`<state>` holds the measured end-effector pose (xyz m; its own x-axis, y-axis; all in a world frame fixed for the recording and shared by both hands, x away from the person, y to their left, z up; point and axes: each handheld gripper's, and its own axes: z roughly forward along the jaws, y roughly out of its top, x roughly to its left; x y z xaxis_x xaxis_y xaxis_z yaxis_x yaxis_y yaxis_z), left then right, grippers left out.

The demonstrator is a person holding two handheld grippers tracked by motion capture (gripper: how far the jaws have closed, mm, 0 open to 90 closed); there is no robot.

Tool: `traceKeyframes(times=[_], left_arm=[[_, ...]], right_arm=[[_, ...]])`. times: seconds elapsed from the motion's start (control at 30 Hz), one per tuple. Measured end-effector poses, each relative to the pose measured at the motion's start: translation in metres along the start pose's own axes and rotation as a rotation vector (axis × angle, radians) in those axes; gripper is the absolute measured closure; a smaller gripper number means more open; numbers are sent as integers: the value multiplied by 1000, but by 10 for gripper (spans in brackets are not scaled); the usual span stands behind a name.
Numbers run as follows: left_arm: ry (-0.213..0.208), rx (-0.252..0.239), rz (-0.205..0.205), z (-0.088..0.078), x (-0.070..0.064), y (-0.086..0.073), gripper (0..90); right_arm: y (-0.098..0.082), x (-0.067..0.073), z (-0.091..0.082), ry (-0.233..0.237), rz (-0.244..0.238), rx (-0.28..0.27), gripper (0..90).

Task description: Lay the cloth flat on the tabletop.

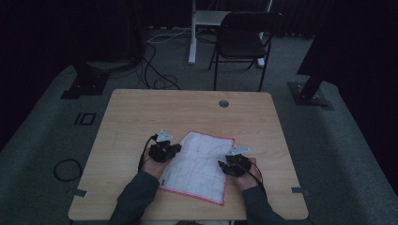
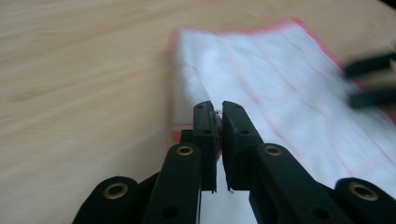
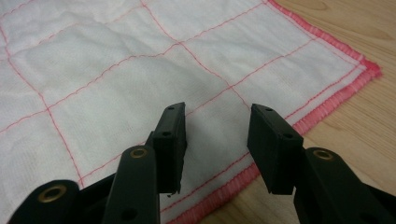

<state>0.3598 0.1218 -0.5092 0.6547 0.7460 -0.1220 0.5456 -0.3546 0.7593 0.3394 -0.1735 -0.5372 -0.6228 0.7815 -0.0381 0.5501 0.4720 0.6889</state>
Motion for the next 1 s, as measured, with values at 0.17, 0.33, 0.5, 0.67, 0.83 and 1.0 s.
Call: traceKeyframes(times=[0.17, 0.33, 0.5, 0.67, 0.83, 1.0], left_arm=[[-44, 66, 103, 4, -31, -10, 830], [-78, 89, 132, 5, -41, -12, 759], [-48, 40, 116, -3, -38, -3, 709], [18, 2, 63, 0, -18, 13, 592], [31, 24, -7, 18, -2, 18, 564], [7, 81, -33, 35, 1, 18, 523]], right_arm=[[0, 0, 0, -3, -3, 0, 570], [0, 0, 0, -1, -1, -4, 569], [-1, 0, 0, -3, -3, -6, 570], [-1, 0, 0, -2, 1, -8, 571], [-1, 0, 0, 3, 6, -9, 570], [-2, -1, 0, 5, 7, -12, 570]])
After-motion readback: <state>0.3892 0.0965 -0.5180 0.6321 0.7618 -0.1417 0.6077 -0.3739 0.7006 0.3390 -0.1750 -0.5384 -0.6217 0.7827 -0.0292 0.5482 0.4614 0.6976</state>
